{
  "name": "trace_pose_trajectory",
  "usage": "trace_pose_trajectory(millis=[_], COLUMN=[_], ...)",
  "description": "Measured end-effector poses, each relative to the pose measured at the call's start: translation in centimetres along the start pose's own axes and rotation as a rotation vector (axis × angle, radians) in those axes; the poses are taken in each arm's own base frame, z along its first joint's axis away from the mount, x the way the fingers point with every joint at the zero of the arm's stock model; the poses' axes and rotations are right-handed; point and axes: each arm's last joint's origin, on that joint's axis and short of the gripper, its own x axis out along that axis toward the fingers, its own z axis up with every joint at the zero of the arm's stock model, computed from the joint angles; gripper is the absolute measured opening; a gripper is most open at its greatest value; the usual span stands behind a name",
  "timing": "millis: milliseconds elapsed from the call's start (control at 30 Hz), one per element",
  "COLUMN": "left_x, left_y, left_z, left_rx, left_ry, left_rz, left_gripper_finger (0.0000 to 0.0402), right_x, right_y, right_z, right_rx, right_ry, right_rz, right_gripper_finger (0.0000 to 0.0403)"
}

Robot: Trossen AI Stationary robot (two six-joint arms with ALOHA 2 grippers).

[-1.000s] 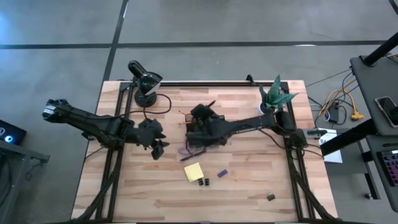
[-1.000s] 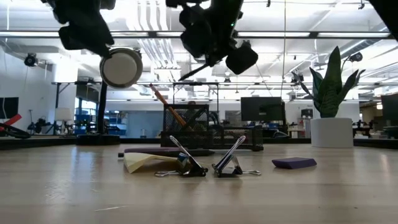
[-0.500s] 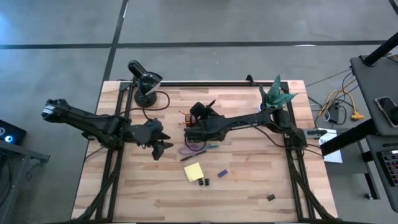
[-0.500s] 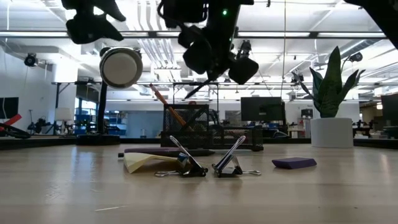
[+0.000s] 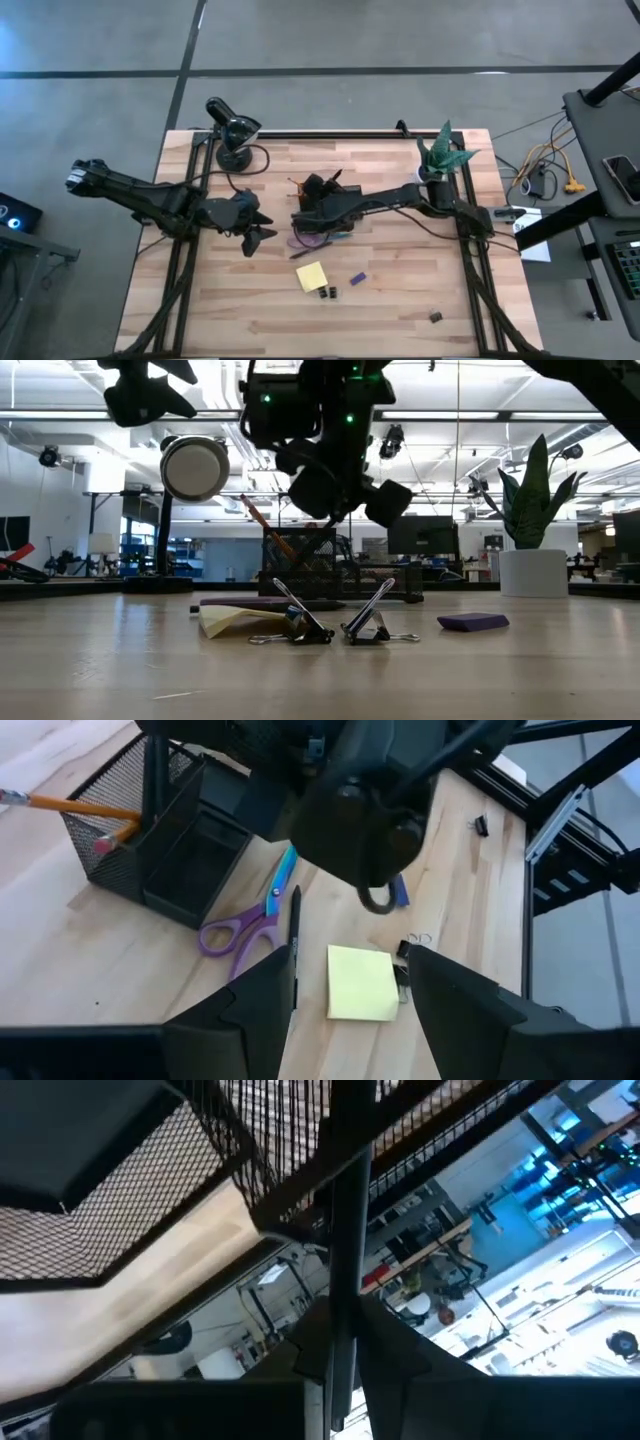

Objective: Pick and place office supplies into organizer
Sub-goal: Put the right black pen into the black desk organizer, then put the black pen into the black desk organizer

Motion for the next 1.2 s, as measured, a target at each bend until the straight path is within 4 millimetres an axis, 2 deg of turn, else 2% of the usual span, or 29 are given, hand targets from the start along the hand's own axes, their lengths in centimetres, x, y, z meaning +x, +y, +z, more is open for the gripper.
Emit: trace_pose_trajectory(millis=[200, 333, 467, 600, 667, 767, 867, 967, 1067, 1133, 1200], left_x=[0.1, 0.1, 0.1, 0.2, 0.2, 0.1, 0.0, -0.1, 0.0, 0.1, 0.2], left_y=[0.0, 0.1, 0.1, 0.1, 0.1, -0.1, -0.3, -0.5, -0.5, -0.5, -0.6], left_z=[-0.1, -0.2, -0.2, -0.3, -0.4, -0.5, -0.7, -0.7, -0.9, -1.0, -1.0], left_rx=[-0.001, 0.0, 0.006, 0.007, 0.007, 0.01, 0.017, 0.022, 0.027, 0.029, 0.035], left_ry=[0.016, 0.018, 0.018, 0.02, 0.026, 0.032, 0.039, 0.04, 0.046, 0.049, 0.053], left_rz=[-0.01, -0.008, -0.009, -0.007, -0.009, -0.019, -0.029, -0.041, -0.041, -0.039, -0.035], left_gripper_finger=[0.018, 0.018, 0.018, 0.018, 0.018, 0.018, 0.018, 0.018, 0.018, 0.018, 0.018], right_x=[-1.2, -2.2, -2.3, -2.1, -2.5, -3.8, -6.3, -9.3, -11.5, -12.2, -12.0], right_y=[-0.6, -1.4, -1.3, -0.9, -0.9, -1.0, -0.9, -0.4, 0.3, 0.5, 0.7], right_z=[0.0, -0.3, -0.2, 0.0, 0.0, -0.5, -1.7, -3.3, -4.1, -3.8, -2.7], right_rx=[0.082, 0.166, 0.207, 0.188, 0.187, 0.232, 0.311, 0.457, 0.597, 0.657, 0.694], right_ry=[-0.027, -0.065, -0.114, -0.094, -0.044, -0.022, -0.108, -0.318, -0.575, -0.648, -0.676], right_rz=[-0.023, -0.032, 0.012, 0.007, -0.053, -0.119, -0.099, 0.082, 0.465, 0.62, 0.645], right_gripper_finger=[0.0037, 0.0072, 0.0114, 0.0147, 0.0158, 0.017, 0.0178, 0.018, 0.0175, 0.0169, 0.0165])
